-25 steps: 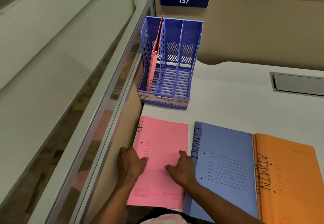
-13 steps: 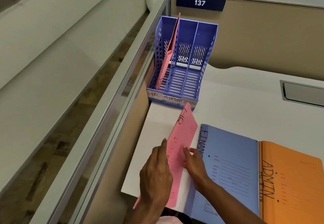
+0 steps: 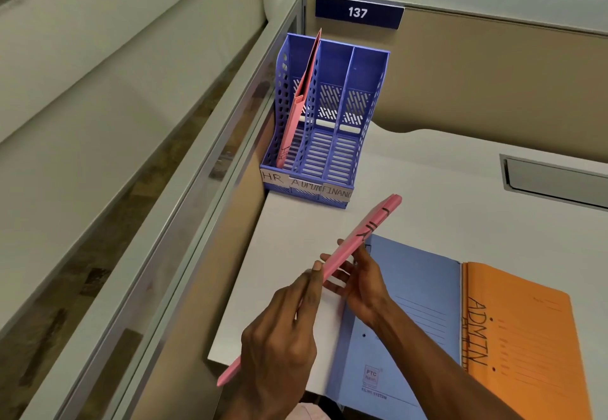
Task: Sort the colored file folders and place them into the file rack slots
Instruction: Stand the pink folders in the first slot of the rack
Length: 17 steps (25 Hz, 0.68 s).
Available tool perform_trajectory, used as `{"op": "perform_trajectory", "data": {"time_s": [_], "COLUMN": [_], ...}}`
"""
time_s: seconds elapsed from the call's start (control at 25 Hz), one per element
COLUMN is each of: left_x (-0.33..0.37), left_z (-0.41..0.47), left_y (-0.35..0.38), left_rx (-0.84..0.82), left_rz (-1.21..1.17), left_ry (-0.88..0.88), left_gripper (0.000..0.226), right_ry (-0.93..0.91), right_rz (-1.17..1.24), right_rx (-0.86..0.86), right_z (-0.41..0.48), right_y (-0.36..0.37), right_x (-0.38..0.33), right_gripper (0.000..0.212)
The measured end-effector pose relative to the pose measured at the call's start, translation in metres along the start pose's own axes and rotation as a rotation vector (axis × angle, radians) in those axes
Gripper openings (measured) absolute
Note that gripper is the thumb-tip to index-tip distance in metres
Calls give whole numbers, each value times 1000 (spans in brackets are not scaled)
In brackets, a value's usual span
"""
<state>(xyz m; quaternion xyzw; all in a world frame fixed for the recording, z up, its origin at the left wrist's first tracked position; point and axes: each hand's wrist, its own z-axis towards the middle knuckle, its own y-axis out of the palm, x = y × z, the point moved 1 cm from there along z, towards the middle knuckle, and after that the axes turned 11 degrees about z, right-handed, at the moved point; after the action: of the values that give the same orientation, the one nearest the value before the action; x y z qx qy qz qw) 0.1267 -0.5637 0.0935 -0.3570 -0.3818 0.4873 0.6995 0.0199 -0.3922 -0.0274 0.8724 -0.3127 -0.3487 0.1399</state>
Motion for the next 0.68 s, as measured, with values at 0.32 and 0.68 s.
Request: {"op": "perform_trajectory", "data": {"time_s": [0.32,0.68], "left_x": [-7,-29], "left_z": [23,27], "left_y": [-10,-18], "left_rx": [85,27], "left_rz": [7,112], "left_ry": [-131,-308], "left_gripper": [37,39], "right_ry": [-25,-301], "right_rz": [-22,-345], "right_rx": [-67,-133], "right_z": [5,-17], "right_y": [-3,84], "right_x": [-31,-122], "right_gripper": [70,80]}}
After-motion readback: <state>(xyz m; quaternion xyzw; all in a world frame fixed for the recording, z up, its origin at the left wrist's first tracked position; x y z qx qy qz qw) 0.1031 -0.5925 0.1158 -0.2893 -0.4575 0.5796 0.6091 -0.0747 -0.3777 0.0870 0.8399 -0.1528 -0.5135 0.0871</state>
